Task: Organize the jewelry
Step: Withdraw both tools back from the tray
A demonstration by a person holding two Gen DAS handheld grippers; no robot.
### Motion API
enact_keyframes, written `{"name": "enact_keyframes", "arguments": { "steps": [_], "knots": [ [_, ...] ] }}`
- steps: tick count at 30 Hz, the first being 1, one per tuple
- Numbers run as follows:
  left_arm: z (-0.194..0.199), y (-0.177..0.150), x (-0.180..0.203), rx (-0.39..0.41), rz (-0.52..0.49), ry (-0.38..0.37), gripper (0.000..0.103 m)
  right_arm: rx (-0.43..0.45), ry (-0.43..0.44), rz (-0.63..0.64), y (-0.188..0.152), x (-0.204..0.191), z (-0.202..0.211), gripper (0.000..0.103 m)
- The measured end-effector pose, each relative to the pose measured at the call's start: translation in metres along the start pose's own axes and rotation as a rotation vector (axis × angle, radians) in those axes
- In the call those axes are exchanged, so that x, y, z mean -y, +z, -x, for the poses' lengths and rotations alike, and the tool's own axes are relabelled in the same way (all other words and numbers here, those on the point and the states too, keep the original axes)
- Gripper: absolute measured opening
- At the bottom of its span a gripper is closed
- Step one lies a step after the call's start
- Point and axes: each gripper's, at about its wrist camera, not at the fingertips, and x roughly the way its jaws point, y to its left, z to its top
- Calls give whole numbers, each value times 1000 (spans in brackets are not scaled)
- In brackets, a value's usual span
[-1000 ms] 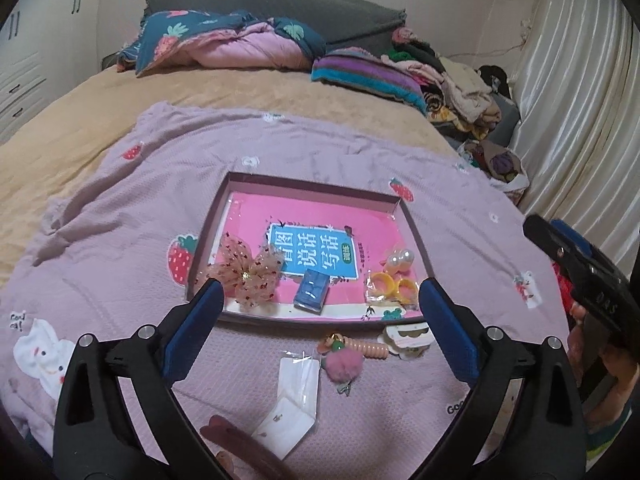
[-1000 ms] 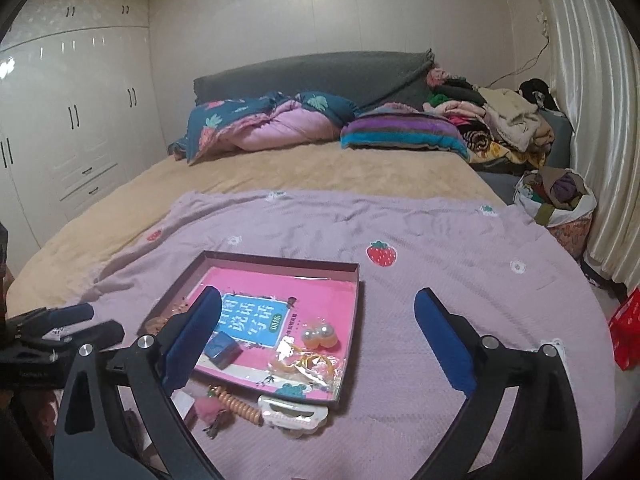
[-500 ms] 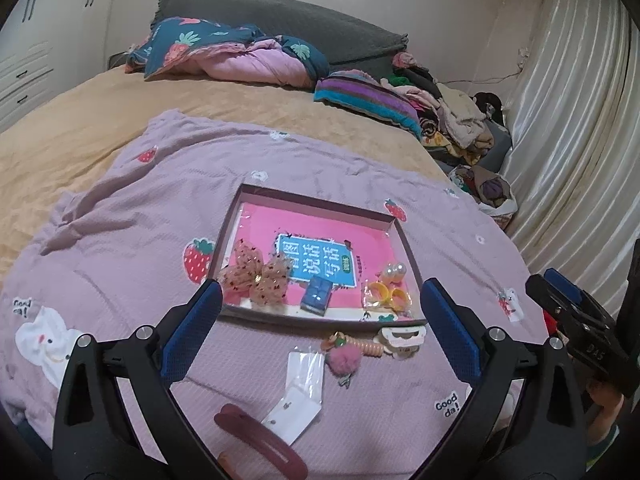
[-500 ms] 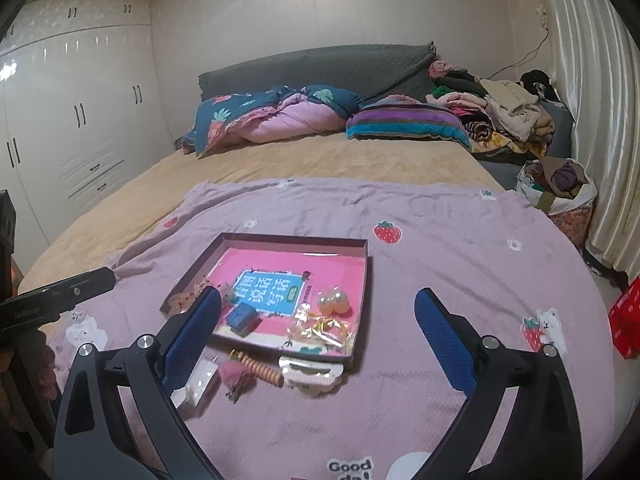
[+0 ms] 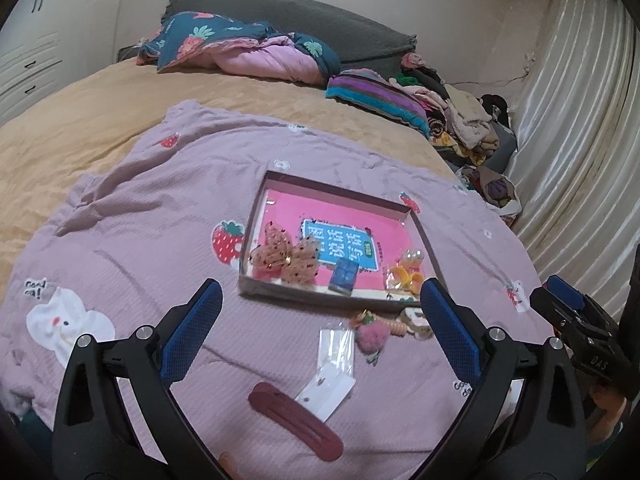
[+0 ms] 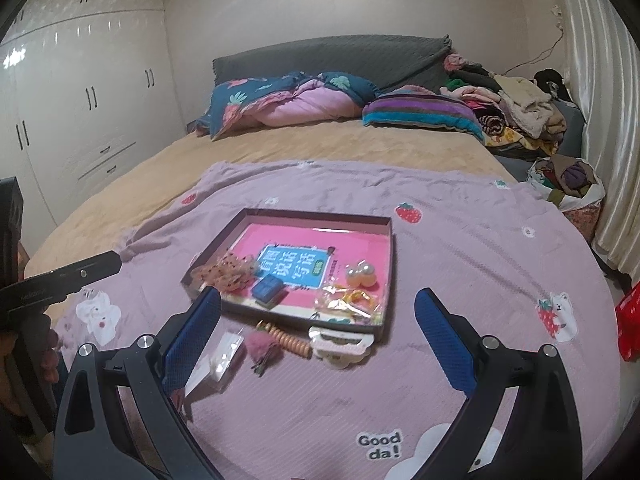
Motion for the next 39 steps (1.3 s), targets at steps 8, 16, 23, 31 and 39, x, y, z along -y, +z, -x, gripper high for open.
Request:
{"name": "enact_keyframes", "arguments": {
  "steps": [8,16,23,31,39],
  "knots": [
    [-2,-18,-12,-38,-20,-7,93,-45,14,24,-15,-20,-9,97],
    [-3,-38,-11,-70,-92,7,93,-101,61,6,-31,-29,-17,97],
    [-5,-49,-18,-92,-103,9,93,-135,63,-12,-41,-29,-21,97],
    [-8,-58,-20,-106,-137,4,93,-155,28,2,-51,-30,-26,97],
    [-22,-68,-14,-146,-177,-27,93,-176,-34,-6,-62,-23,-37,97]
  ]
}}
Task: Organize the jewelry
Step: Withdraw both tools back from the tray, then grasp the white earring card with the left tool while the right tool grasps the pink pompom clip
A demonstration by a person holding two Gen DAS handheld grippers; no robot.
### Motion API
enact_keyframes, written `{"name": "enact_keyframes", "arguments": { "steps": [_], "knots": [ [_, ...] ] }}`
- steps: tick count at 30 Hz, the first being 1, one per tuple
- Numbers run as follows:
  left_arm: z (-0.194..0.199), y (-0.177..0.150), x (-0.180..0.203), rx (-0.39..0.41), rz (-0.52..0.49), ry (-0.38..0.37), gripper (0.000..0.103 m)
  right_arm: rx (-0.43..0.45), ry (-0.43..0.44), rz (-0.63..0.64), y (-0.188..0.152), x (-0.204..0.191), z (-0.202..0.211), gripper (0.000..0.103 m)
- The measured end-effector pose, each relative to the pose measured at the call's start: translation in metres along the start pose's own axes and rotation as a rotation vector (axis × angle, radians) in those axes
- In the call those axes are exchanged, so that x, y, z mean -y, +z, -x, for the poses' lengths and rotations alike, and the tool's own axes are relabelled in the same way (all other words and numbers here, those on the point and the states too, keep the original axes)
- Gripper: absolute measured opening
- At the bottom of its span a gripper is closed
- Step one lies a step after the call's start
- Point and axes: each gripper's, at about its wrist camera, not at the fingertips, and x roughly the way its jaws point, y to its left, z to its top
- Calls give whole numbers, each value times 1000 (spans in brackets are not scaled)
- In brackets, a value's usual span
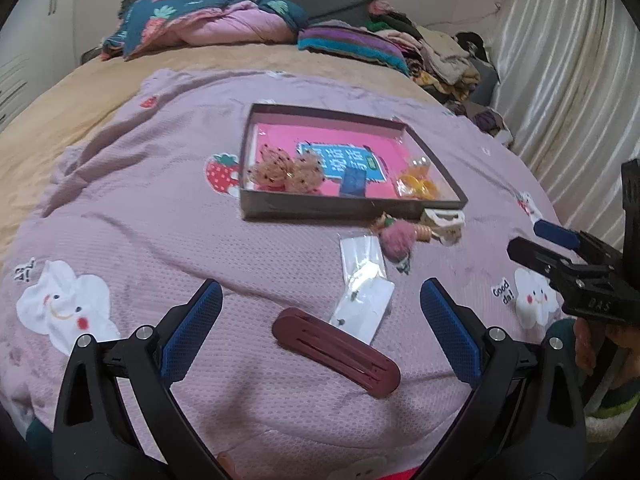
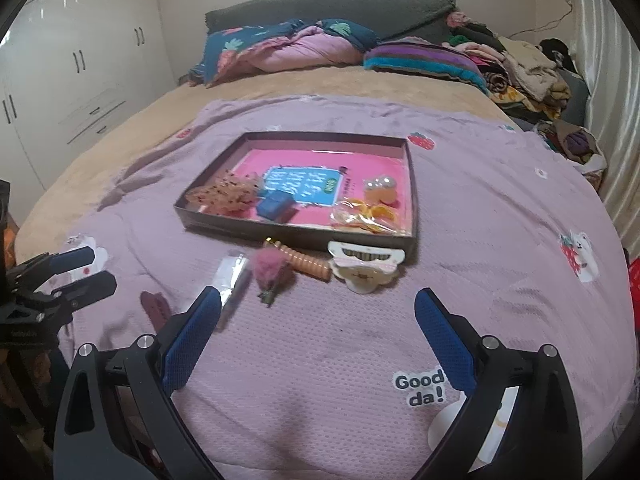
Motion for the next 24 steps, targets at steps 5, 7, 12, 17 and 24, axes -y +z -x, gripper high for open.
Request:
{"name": "enact_keyframes", "arguments": {
  "steps": [5,7,12,17,24],
  "knots": [
    [-19,-6,12,-44,-69,-37,92,-16,-25,-11,-3,6,-6,97],
    [-26,-9,18,-64,-100,-57,91,-21,-37,-16,-4,9,-8,97],
    [-50,-13,27,-130,-155,-137,82,-37,-33,-29,-5,14,-14,97],
    [-72,-14,27,-191,-168,-170,72,-62,-8,-29,-5,11,-25,96],
    [-86,-15,24,-218,-166,-244,67,-134,67,-37,-4,1,-56,78]
  ]
}}
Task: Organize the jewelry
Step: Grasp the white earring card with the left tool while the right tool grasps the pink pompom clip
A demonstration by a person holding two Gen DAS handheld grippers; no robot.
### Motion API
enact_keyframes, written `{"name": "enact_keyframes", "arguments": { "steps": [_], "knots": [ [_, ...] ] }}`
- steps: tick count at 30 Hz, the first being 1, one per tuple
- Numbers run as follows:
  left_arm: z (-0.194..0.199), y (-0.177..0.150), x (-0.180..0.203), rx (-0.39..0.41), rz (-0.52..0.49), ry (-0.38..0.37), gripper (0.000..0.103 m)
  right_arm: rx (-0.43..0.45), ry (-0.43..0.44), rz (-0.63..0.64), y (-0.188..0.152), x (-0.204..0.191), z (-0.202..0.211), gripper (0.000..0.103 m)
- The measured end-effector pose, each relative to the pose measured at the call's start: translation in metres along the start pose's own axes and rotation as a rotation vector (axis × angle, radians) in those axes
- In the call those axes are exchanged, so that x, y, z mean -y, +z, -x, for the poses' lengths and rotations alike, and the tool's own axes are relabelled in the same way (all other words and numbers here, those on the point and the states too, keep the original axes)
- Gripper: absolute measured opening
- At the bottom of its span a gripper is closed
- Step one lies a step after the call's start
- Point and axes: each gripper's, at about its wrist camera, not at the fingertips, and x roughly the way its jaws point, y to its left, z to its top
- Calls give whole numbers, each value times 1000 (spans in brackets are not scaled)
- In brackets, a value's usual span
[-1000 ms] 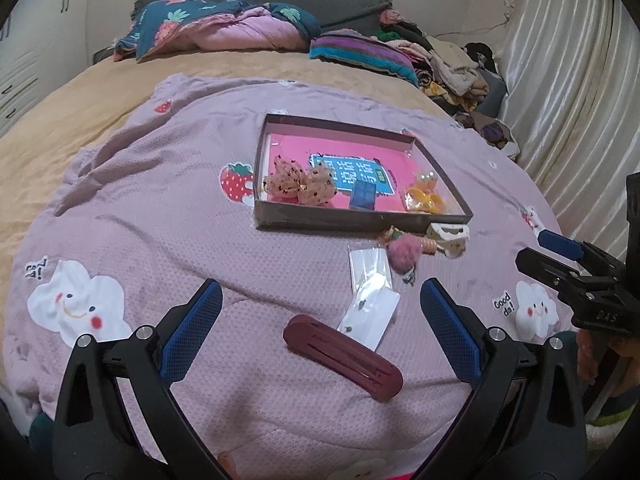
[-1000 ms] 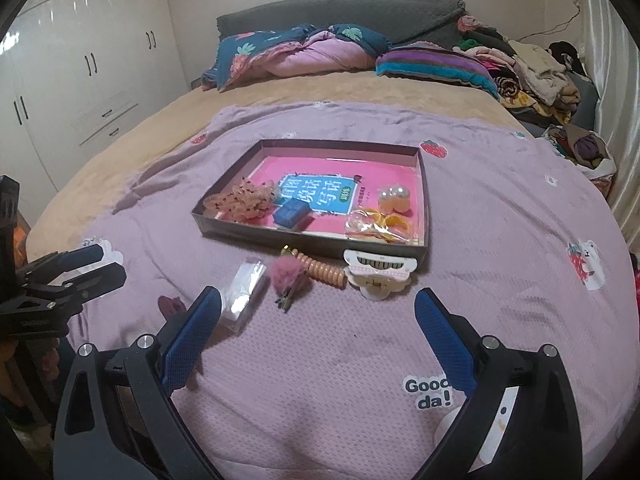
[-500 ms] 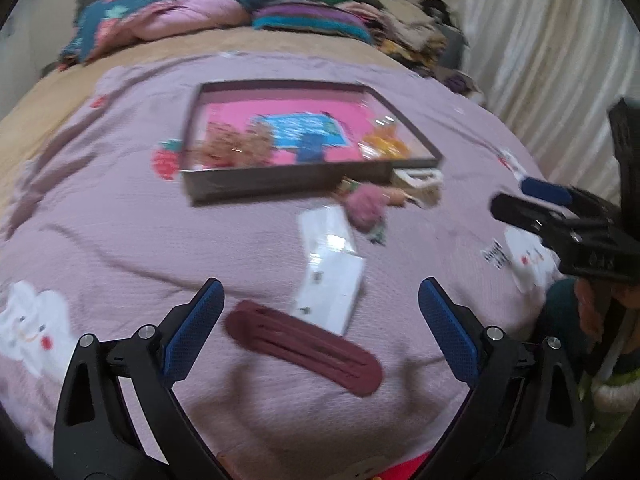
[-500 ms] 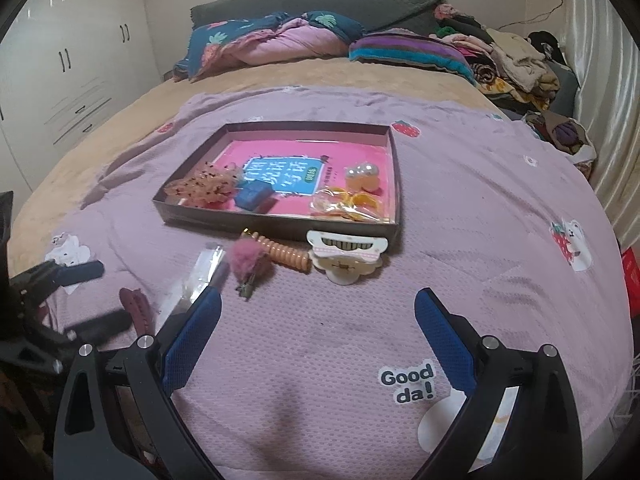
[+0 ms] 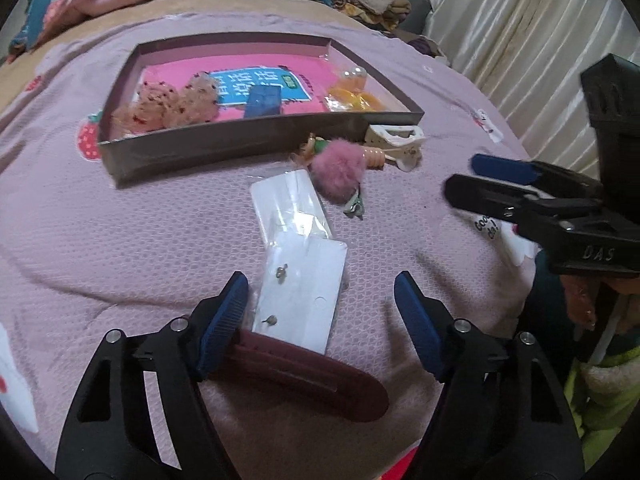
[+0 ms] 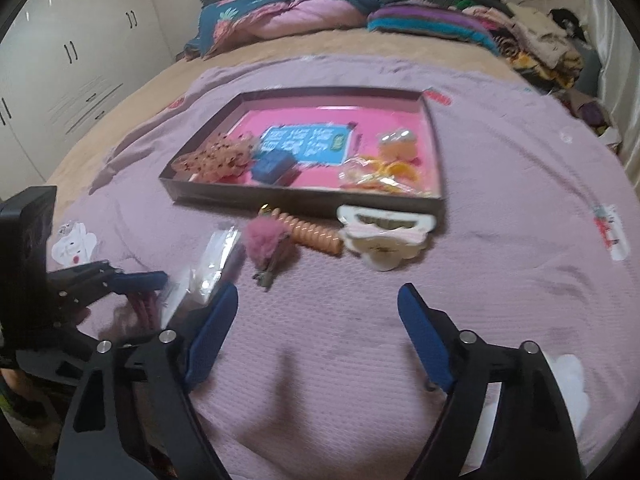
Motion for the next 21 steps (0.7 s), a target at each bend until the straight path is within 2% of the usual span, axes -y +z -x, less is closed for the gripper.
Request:
{"name": "enact_keyframes", "arguments": {
  "steps": [4,6,10,17,19,21],
  "knots": [
    [-7,0,-6,-13,18,-6,58,-47,69,-27,5,-4,-18,66],
    [-7,1,-9,-12,28,-12,54,-63,93,-42,8,-6,-25,64],
    [-6,1,-15,-7,43,-14,40,-93,140,-83,14,-10,-42,55],
    [3,3,-22,16,72,-32,36,-120,170,-139,24,-13,-66,40],
    [7,4,-24,30,79,-26,36,-119,164,-149,25,-12,-70,31],
    [11,6,-28,48,94,-26,36,-116,151,-144,27,-13,-75,28]
  ]
}}
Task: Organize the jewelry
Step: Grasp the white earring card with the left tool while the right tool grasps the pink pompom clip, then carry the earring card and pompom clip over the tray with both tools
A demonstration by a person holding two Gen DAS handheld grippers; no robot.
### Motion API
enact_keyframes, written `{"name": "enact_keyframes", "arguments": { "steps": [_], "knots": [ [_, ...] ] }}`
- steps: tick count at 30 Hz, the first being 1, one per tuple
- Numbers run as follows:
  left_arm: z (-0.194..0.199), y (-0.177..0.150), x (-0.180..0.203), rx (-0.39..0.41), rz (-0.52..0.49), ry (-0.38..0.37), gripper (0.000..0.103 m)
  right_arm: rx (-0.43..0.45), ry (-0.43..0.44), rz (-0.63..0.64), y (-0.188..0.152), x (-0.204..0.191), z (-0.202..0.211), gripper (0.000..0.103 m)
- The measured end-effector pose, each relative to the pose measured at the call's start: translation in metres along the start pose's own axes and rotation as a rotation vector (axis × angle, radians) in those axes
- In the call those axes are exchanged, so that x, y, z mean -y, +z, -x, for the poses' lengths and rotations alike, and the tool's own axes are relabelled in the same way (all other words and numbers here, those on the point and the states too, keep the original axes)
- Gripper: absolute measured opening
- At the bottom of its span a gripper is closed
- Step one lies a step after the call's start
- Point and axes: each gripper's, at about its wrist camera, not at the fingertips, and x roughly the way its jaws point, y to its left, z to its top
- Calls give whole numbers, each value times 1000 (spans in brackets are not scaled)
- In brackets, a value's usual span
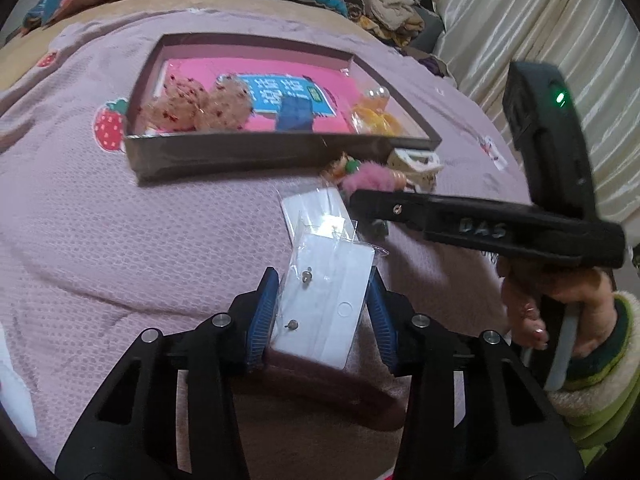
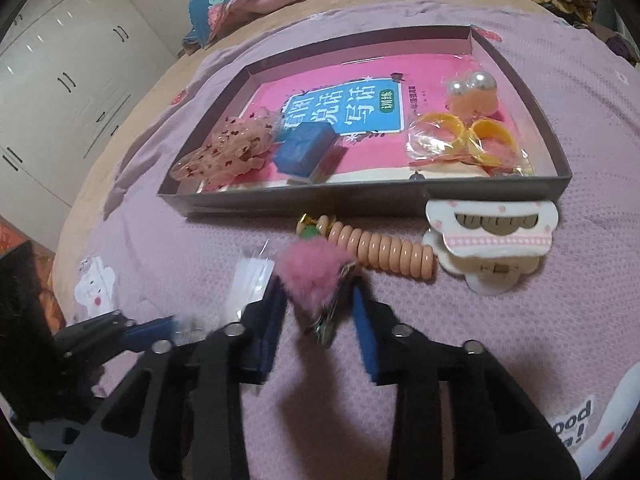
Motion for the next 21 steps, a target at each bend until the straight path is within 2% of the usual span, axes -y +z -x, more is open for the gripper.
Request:
{"name": "enact_keyframes", "arguments": {
  "steps": [4,9,21],
  "knots": [
    [7,5,-5,28,12,18,36,19,-18,23,0,-2,1,23],
    [15,10,-12,58,29,50,36,47,-46,52,-3,-4,9,23],
    [35,25,-10,112,11,113,36,158,-102,66,-12,9,60,23]
  ]
}}
